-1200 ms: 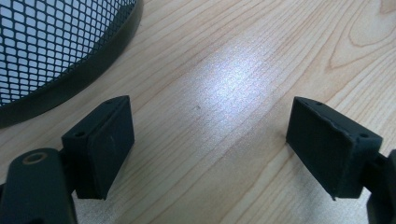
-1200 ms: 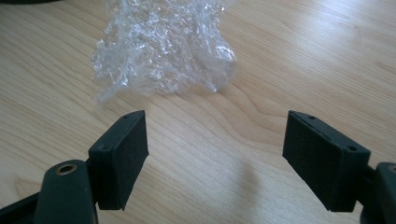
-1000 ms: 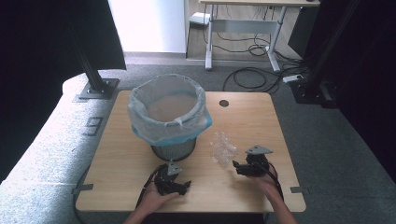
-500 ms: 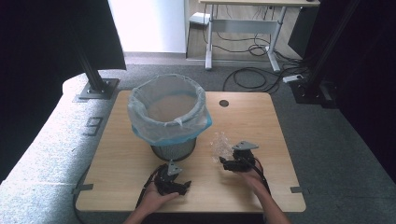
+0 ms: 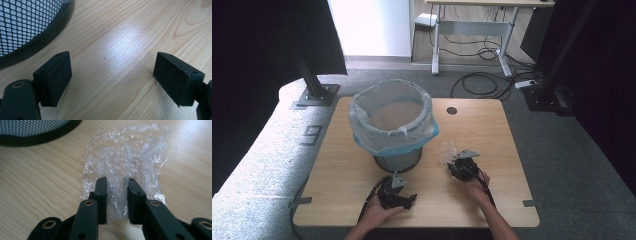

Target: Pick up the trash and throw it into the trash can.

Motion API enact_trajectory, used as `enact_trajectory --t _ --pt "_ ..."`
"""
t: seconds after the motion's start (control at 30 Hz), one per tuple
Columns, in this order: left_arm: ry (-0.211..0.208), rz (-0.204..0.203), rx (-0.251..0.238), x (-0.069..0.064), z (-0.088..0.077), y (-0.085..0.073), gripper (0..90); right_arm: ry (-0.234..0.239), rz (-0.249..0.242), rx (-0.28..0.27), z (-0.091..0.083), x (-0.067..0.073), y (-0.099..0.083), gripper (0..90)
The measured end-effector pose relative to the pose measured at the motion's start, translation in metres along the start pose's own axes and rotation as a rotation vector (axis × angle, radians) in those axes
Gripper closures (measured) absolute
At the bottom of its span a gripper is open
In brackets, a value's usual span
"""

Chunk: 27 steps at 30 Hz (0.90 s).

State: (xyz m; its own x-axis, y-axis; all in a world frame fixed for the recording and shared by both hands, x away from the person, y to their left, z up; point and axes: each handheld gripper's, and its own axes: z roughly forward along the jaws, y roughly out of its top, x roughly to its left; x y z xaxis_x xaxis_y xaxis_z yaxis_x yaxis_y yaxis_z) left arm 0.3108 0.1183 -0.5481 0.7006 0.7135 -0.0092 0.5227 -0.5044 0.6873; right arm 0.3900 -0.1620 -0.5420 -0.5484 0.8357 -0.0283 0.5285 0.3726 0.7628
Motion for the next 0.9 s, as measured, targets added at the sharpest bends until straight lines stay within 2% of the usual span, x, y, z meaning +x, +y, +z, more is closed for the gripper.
enact_trajectory --t 0.33,0.6,0.9 --pt "0.001 -0.001 0.000 0.000 0.000 0.000 15.0 0.010 -0.010 -0.062 -0.013 0.000 0.006 78.4" --pt "0.002 -0.001 0.000 -0.001 0.000 0.000 15.0 0.008 0.019 -0.091 -0.021 -0.003 0.008 79.2" --pt "0.001 -0.002 -0.001 -0.001 0.000 0.000 15.0 0.028 0.041 -0.132 -0.030 -0.006 0.013 80.7"
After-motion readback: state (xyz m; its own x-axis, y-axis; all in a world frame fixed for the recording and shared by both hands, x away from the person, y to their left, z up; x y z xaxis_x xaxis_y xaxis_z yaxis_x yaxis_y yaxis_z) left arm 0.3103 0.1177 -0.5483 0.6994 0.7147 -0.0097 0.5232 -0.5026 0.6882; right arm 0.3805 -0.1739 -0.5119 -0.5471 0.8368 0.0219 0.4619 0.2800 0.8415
